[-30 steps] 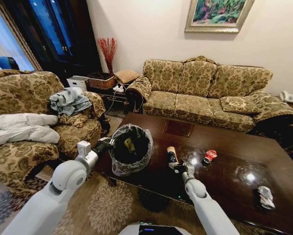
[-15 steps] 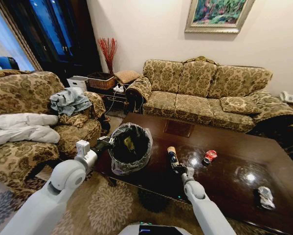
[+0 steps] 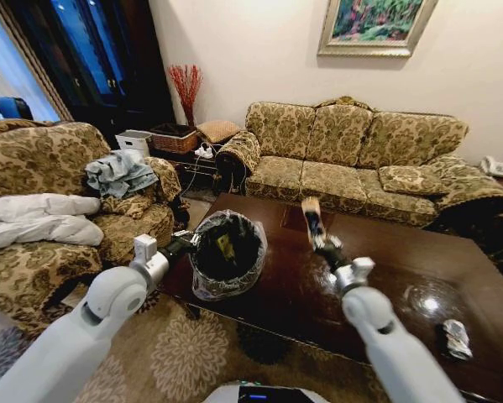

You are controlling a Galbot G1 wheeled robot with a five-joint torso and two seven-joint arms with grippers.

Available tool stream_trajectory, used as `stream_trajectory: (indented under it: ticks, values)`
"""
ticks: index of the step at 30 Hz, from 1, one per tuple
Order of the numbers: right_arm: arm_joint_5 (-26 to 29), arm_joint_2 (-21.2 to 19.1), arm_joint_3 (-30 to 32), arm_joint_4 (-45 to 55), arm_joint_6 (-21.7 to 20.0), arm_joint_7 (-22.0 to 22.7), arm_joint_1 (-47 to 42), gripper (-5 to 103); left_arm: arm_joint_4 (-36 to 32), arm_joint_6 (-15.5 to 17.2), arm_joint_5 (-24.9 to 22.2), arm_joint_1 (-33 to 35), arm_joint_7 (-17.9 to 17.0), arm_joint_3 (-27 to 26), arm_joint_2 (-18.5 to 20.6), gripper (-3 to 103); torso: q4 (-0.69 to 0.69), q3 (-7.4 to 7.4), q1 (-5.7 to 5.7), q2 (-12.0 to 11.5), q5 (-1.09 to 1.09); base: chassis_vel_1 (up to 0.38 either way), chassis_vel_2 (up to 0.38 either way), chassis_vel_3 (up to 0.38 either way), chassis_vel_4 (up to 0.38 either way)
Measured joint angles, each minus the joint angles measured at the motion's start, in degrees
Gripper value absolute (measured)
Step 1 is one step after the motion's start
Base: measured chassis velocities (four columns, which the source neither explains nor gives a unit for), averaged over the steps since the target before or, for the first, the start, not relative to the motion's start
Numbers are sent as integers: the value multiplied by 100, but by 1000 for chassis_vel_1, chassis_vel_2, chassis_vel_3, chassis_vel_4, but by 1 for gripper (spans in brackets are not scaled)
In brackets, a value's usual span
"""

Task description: Move to the front of the table and place the trash on the table into the trash bin.

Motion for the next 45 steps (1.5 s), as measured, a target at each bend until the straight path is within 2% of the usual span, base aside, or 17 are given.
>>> stream_trajectory:
  ticks: [1, 2, 4, 5, 8, 9, 12, 16, 23, 30, 32, 34, 36, 37, 41, 42, 45]
  values:
    - [0, 0, 0, 0, 0, 0, 0, 31, 0, 0, 0, 0, 0, 0, 0, 3, 0, 0, 0, 0, 0, 0, 0, 0, 0]
    - [350, -341, -113, 344, -45, -224, 183, 31, 136, 27, -151, -317, 34, 202, 150, 3, -1, -1, 0, 0, -3, 0, 0, 0, 0]
    - [513, -463, -266, 441, -94, -346, 319, 31, 189, 48, -217, -460, 34, 295, 199, 3, -1, 0, 0, 0, -4, 0, 0, 0, 0]
    - [649, -546, -414, 516, -138, -484, 444, 31, 251, 81, -300, -692, 34, 475, 245, 3, 2, 0, 0, 0, 1, 0, 0, 0, 0]
    - [878, -649, -820, 626, -202, -818, 716, 31, 460, 170, -514, -1475, -31, 1275, 272, 3, 2, 0, 0, 0, -2, 0, 0, 0, 0]
    - [878, -649, -820, 626, -202, -818, 716, 31, 460, 170, -514, -1475, -31, 1275, 272, 3, 2, 0, 0, 0, -2, 0, 0, 0, 0]
    - [825, -635, -1130, 413, -110, -1092, 801, 31, 671, 238, -685, -2102, -120, 2211, 106, 3, -1, 1, 1, -1, -2, 0, 0, 0, 0]
    - [631, -533, -1295, 172, 12, -1182, 820, 31, 778, 261, -691, -2343, -190, 2571, -68, 3, -2, 0, 1, -1, 1, 0, 0, 0, 0]
    - [406, -382, -1574, -22, 196, -1338, 859, 31, 765, 277, -719, -2312, -211, 2598, -78, 3, 0, 0, 1, -1, -2, 0, 0, 0, 0]
    - [-106, -200, -1963, -317, 287, -1511, 947, 30, 578, 296, -810, -2151, -205, 2434, 36, 3, 0, 0, 1, -1, -1, 0, 0, 0, 0]
    - [-325, -164, -2019, -408, 325, -1593, 935, 40, 545, 297, -810, -2083, -206, 2382, 37, 3, 0, 0, 0, -1, -2, 0, 0, 0, 0]
    - [-416, -150, -2054, -444, 363, -1609, 931, 40, 525, 297, -810, -2051, -206, 2361, 39, 3, 0, 0, 0, -1, -2, 0, 0, 0, 0]
    - [-513, -139, -2105, -460, 389, -1606, 921, 50, 479, 300, -810, -1985, -202, 2305, 43, 3, 0, 0, 0, -1, -2, 0, 0, 0, 0]
    - [-513, -139, -2105, -460, 389, -1606, 921, 50, 479, 300, -810, -1985, -202, 2305, 43, 3, 0, 0, 0, -1, -2, 0, 0, 0, 0]
    - [-600, -160, -2102, -471, 425, -1622, 909, 73, 437, 300, -805, -1825, -160, 2110, 85, 3, 0, 0, 0, -1, -1, 0, 0, 0, 0]
    - [-600, -160, -2102, -471, 425, -1622, 909, 73, 437, 300, -805, -1825, -160, 2110, 85, 3, 0, 0, 0, -1, -1, 0, 0, 0, 0]
    - [-598, -156, -2092, -444, 426, -1630, 911, 84, 404, 289, -792, -1737, -101, 1994, 116, 3, 0, 0, 0, -1, -2, 0, 0, 0, 0]
